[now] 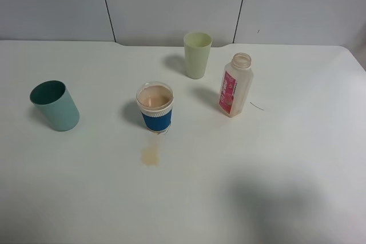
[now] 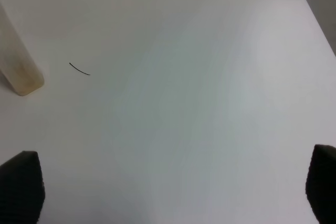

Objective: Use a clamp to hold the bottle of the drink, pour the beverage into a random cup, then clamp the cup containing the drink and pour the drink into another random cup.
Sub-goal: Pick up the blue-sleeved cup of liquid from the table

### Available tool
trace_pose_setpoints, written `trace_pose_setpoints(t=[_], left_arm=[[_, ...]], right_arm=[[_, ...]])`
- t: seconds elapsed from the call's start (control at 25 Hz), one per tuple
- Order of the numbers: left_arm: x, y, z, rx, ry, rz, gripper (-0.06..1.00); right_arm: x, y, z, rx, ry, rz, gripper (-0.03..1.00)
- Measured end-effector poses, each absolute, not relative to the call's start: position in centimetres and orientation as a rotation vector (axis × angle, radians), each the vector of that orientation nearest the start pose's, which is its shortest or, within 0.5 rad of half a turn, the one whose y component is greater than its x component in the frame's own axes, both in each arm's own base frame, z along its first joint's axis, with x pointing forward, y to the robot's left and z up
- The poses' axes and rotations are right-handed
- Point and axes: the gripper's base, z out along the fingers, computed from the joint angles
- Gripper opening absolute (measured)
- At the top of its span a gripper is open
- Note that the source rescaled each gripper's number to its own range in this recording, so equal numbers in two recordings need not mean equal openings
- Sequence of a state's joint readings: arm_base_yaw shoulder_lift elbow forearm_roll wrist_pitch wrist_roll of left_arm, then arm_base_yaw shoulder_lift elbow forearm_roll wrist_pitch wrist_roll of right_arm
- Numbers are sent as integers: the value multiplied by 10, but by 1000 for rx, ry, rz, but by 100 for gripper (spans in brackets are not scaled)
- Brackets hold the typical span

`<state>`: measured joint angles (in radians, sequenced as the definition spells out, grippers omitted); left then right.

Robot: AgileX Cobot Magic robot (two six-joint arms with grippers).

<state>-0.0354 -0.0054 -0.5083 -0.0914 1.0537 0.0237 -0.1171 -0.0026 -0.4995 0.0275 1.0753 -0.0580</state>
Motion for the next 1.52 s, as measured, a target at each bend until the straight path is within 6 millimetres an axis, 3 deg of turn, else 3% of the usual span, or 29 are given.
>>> trace_pose_setpoints(t=[0.4, 0.6, 0.72, 0.8, 1.4, 1.52], left_arm=[[17, -11, 283, 97, 2155, -144, 100], [49, -14, 294, 183, 2196, -138, 100], [57, -15, 295, 206, 2217, -136, 100], [76, -18, 290, 286, 2292, -143, 100], [126, -37, 266, 579, 2468, -324, 100], [138, -51, 266, 645, 2476, -356, 100]], right_arm=[[-6, 3, 276, 59, 2057, -76, 100], [-6, 3, 276, 59, 2057, -76, 100], [-6, 3, 276, 59, 2057, -76, 100], [-6, 3, 276, 59, 2057, -76, 100], [-6, 3, 276, 59, 2057, -76, 100], [-6, 3, 276, 59, 2057, -76, 100]])
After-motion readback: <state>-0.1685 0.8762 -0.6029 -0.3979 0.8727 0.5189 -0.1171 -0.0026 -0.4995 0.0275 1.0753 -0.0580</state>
